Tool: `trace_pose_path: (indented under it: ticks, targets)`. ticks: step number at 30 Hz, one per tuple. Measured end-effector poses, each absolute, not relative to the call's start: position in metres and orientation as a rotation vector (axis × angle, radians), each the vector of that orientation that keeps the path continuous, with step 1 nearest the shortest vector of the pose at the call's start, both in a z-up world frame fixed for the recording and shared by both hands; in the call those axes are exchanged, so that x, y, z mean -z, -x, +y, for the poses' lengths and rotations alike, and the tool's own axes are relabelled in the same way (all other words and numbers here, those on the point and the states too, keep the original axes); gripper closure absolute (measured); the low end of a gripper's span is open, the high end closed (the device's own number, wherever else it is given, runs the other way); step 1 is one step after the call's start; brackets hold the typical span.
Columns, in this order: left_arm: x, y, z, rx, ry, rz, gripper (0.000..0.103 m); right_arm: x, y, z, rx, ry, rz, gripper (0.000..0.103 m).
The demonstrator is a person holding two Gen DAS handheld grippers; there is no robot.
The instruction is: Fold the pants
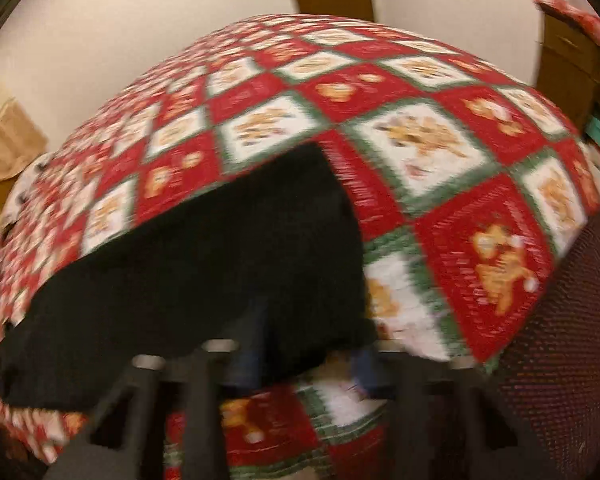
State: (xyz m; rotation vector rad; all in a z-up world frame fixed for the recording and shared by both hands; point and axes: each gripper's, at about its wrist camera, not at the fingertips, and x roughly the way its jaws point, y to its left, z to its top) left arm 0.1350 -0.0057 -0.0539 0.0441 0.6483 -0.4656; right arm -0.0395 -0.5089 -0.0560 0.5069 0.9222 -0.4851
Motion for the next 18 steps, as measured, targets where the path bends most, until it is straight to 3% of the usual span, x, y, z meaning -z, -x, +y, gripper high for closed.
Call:
trace_pose_path:
  ticks: [9,15,18]
  targets:
    - [0.047,-0.169,0.068,0.232,0.029,0.645,0.022,-0.005,0.047,-0.501,0.53,-0.341,0.822,0.091]
    - [0.062,-0.178,0.064,0.201,-0.04,0.686,0.022,0.054,0.032,-0.5,0.58,-0.2,1.094,0.091]
    - [0.058,-0.183,0.056,0.236,-0.039,0.694,0.022,0.049,0.029,-0.493,0.607,-0.158,1.067,0.091]
